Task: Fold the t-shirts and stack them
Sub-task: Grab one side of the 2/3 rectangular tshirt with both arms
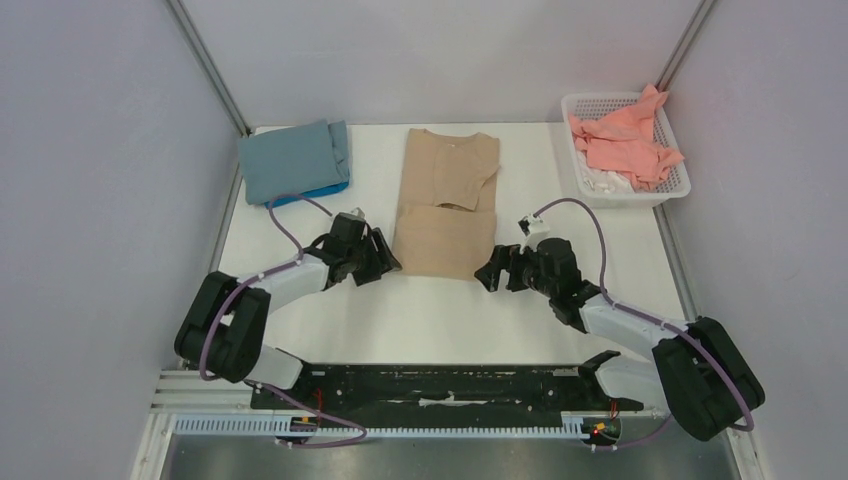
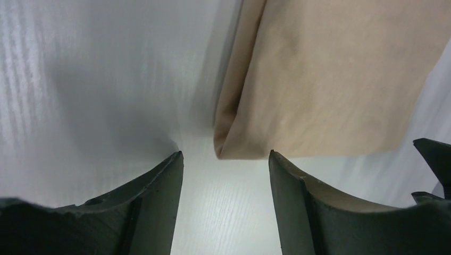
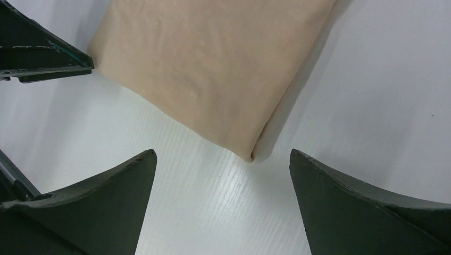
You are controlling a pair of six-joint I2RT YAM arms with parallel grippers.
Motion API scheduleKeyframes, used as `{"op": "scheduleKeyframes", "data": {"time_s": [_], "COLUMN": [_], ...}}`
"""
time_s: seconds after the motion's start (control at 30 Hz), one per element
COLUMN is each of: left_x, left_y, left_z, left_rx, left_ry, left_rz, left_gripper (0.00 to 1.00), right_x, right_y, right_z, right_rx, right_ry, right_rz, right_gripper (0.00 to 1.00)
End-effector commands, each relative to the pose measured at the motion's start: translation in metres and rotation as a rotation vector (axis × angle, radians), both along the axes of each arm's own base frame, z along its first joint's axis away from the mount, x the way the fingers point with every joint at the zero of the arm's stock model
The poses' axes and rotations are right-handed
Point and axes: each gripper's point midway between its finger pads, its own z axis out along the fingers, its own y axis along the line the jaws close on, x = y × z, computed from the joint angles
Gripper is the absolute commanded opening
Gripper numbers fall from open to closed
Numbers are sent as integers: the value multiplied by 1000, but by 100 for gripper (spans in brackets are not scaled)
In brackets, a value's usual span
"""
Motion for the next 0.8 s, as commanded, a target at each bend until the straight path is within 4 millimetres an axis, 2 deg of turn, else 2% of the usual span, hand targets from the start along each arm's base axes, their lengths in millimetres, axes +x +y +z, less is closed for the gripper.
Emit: {"op": "scheduleKeyframes", "data": {"time_s": [0.0,0.2,0.33,0.4,0.43,0.47,0.57,0.7,0.77], "left_x": [20,15,16,18,19,19,20,14,12], "left_y": [-18,-23,-19,-19,-20,-20,-18,-15,-13], "left_z": [4,-12,-22,-26,-28,-30,-33,-33,-33], "left_rx": [-67,-80,-50,-43,-44,-40,-23,-18,-15], "left_ry": [-23,29,45,57,64,69,64,60,59], "left_rz": [-14,-34,-11,-9,-11,-15,-18,-22,-19], "left_gripper": [64,46,35,20,6,2,2,2,2], "right_x": [0,-4,-5,-8,-8,-8,-8,-4,0], "right_y": [-6,-3,-3,-1,0,1,6,14,11], "right_z": [-13,-19,-24,-27,-29,-30,-33,-38,-40], "right_rx": [3,17,16,14,9,6,5,-7,-22], "right_ry": [45,75,95,106,111,117,132,148,145], "right_rz": [-66,-60,-60,-50,-48,-50,-47,-54,-87], "right_gripper": [98,98,98,97,96,94,89,77,73]}}
